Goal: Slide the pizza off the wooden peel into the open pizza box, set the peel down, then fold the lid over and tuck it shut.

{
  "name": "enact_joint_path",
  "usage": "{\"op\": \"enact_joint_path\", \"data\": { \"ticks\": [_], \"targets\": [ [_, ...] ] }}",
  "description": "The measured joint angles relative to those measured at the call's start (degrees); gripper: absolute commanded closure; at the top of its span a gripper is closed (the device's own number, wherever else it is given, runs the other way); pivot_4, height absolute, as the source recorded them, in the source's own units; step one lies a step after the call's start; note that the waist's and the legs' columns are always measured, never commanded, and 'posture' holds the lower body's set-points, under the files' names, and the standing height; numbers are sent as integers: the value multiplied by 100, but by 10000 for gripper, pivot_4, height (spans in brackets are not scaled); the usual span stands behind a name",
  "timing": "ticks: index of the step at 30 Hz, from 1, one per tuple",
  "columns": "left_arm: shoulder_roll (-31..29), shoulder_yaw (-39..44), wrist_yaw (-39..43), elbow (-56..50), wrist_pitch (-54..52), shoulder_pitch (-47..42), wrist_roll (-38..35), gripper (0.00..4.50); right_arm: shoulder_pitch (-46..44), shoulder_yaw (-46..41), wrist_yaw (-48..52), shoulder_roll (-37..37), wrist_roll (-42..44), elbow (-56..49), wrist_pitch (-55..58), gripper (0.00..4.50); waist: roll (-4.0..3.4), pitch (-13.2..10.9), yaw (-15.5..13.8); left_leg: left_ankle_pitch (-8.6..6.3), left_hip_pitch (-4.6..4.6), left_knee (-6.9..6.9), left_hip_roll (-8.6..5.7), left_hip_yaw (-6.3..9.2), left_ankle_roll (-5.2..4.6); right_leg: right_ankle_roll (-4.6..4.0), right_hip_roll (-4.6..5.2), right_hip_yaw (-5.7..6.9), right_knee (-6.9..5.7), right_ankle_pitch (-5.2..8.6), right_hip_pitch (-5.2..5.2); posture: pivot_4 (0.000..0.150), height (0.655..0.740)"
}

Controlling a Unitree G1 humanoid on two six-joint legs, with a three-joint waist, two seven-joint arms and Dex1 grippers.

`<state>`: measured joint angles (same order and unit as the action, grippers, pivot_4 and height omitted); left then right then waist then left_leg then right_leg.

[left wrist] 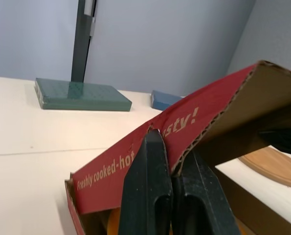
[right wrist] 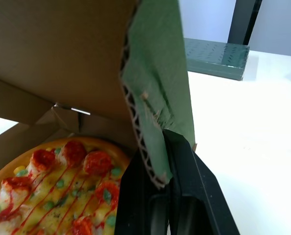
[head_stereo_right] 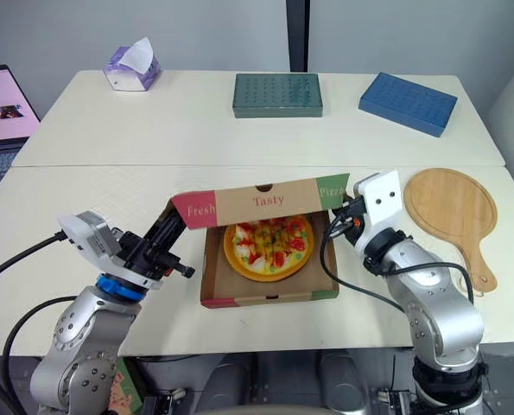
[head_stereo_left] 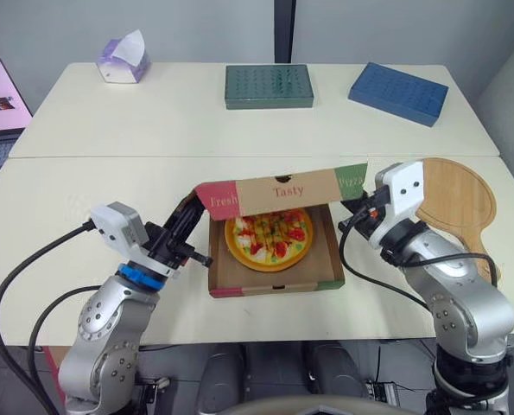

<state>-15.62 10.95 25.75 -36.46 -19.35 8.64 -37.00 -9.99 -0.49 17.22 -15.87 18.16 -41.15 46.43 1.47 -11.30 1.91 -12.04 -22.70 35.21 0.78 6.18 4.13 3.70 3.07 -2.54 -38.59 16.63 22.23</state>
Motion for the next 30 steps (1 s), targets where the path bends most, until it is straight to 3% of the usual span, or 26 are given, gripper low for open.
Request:
{"op": "enact_joint_path", "data": {
  "ticks": [13, 15, 26, 29, 30],
  "targets": [
    [-138, -184, 247, 241, 256, 427, 135, 45000, 501, 278, 74, -89, -179, 348, -1000, 44429, -18, 62, -13, 0, 3, 0, 1, 0, 0, 3, 0, 0, 8, 15, -5, 1500, 7400],
    [-258, -152, 306, 252, 219, 454, 55, 45000, 517, 280, 69, -43, -159, 384, -1010, 39552, -17, 63, -12, 0, 4, 0, 2, 1, 0, -10, 0, 0, 7, 23, -6, 1500, 7400],
    [-670, 140, 529, 261, -30, 947, -236, 10750, 786, 181, 134, 54, 84, 484, -1029, 1045, -18, 62, -13, 0, -4, -4, 3, 3, 0, -16, 0, 2, 13, 27, 1, 1500, 7400],
    [-841, 300, 777, 263, 34, 1103, -264, 1021, 946, 187, 168, -15, 95, 430, -1078, 0, -19, 61, -12, 0, -6, -7, 3, 2, 0, -21, 0, 2, 18, 31, 2, 1500, 7400],
    [-958, 421, 915, 281, 75, 1121, -289, 423, 971, 182, 185, -81, 91, 418, -1094, 0, -19, 61, -13, 0, -6, -7, 3, 2, 0, -26, 0, 2, 18, 33, 3, 1500, 7400]
  ]
}}
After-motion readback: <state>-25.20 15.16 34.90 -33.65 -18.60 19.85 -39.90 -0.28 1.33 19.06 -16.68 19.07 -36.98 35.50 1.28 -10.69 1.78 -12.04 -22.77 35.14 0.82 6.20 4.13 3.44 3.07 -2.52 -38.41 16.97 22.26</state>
